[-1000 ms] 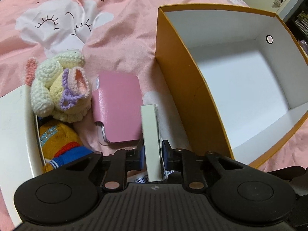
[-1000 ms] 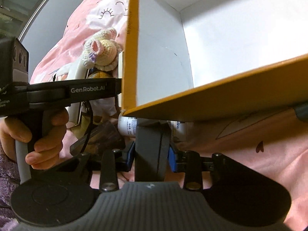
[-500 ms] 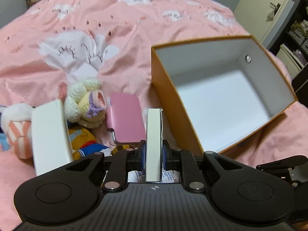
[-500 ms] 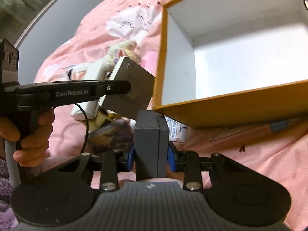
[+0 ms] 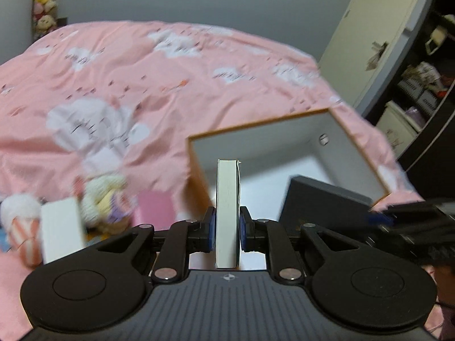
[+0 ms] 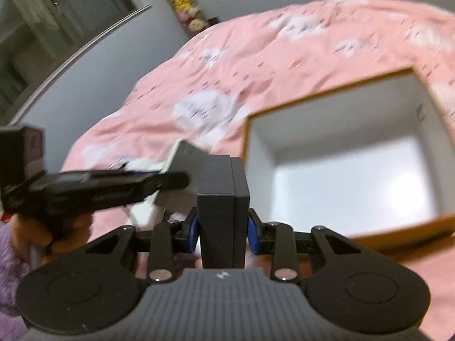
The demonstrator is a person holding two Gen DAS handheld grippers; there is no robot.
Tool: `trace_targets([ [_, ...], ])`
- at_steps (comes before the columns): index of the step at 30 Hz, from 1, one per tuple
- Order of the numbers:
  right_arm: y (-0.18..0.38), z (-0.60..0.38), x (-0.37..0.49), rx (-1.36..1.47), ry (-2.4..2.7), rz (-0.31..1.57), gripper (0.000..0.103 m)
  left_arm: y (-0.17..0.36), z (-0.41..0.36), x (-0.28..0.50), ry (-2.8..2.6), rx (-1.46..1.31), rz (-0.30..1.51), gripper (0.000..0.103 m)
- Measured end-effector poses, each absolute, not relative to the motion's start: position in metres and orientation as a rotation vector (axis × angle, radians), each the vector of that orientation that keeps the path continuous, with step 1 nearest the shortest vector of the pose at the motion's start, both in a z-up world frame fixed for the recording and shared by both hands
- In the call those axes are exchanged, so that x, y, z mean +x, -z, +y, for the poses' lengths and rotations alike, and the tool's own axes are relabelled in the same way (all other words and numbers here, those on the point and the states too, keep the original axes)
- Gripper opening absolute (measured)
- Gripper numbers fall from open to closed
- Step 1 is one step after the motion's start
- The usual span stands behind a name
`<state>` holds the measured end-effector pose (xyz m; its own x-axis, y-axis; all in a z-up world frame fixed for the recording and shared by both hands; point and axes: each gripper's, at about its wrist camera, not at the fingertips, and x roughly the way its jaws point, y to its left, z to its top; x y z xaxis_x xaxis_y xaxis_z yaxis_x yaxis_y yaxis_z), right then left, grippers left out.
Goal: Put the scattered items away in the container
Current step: 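Lower both held boxes into the shoebox and open both grippers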
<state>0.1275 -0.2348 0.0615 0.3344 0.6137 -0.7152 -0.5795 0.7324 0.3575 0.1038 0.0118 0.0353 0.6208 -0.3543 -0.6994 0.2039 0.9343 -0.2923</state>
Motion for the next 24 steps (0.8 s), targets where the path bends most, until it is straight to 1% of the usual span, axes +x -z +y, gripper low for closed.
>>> trace_targets([
  [5, -0.051, -0.236, 0.177, 0.032, -0.719, 1.055, 0.036, -0.026, -0.017, 0.124, 0.362, -0.192, 0.825, 0.018],
  [11, -0.014, -0.223, 0.229, -0.027, -0.677, 1.263, 0.036, 0.004, -0.046, 0.144, 0.339, -0.137, 0.914, 0.018],
  [18, 0.019, -0.209, 0.253, -0.115, -0.67, 1.43, 0.036, 0.032, -0.052, 0.155, 0.311, -0.149, 1.062, 0.018],
  [24, 0.042, -0.199, 0.266, -0.149, -0.673, 1.551, 0.037, 0.045, -0.054, 0.157, 0.289, -0.139, 1.113, 0.018],
])
